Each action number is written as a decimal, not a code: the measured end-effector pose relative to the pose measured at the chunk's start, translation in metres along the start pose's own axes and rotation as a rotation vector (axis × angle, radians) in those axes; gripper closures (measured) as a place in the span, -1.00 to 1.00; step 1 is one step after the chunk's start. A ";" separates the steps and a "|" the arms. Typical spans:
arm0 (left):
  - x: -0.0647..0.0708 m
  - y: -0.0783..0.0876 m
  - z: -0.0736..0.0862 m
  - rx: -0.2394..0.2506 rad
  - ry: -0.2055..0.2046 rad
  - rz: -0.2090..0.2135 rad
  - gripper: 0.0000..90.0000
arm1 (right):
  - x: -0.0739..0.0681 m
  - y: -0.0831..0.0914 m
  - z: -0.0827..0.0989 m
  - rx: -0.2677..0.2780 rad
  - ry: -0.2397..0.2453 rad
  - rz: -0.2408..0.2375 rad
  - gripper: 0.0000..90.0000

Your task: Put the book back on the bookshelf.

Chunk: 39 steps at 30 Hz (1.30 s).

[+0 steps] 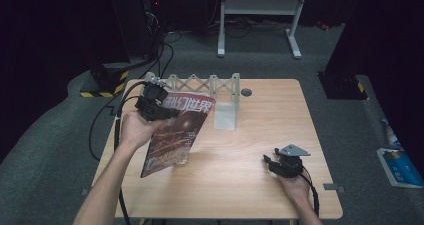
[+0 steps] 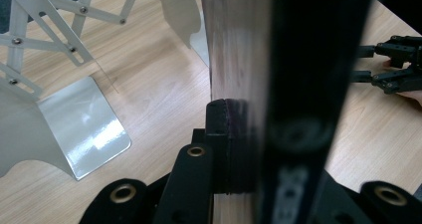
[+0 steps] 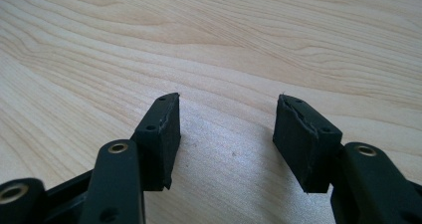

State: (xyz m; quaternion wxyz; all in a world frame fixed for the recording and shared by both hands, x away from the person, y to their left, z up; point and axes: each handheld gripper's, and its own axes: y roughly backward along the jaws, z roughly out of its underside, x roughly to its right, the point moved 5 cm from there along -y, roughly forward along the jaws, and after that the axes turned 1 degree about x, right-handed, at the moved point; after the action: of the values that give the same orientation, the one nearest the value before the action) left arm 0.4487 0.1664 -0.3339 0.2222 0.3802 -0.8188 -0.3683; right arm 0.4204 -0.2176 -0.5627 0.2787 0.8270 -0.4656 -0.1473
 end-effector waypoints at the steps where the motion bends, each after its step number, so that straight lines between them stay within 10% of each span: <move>1: -0.001 0.000 -0.001 0.001 0.006 0.001 0.84 | 0.000 0.000 0.000 0.000 0.000 0.000 -0.02; 39: -0.054 0.017 -0.014 -0.011 0.133 -0.093 0.84 | 0.000 0.000 0.000 0.003 0.003 0.004 -0.03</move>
State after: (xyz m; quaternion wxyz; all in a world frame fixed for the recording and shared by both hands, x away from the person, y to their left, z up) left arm 0.4826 0.2100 -0.3166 0.2609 0.4401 -0.7816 -0.3568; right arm 0.4202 -0.2179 -0.5628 0.2783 0.8266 -0.4672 -0.1447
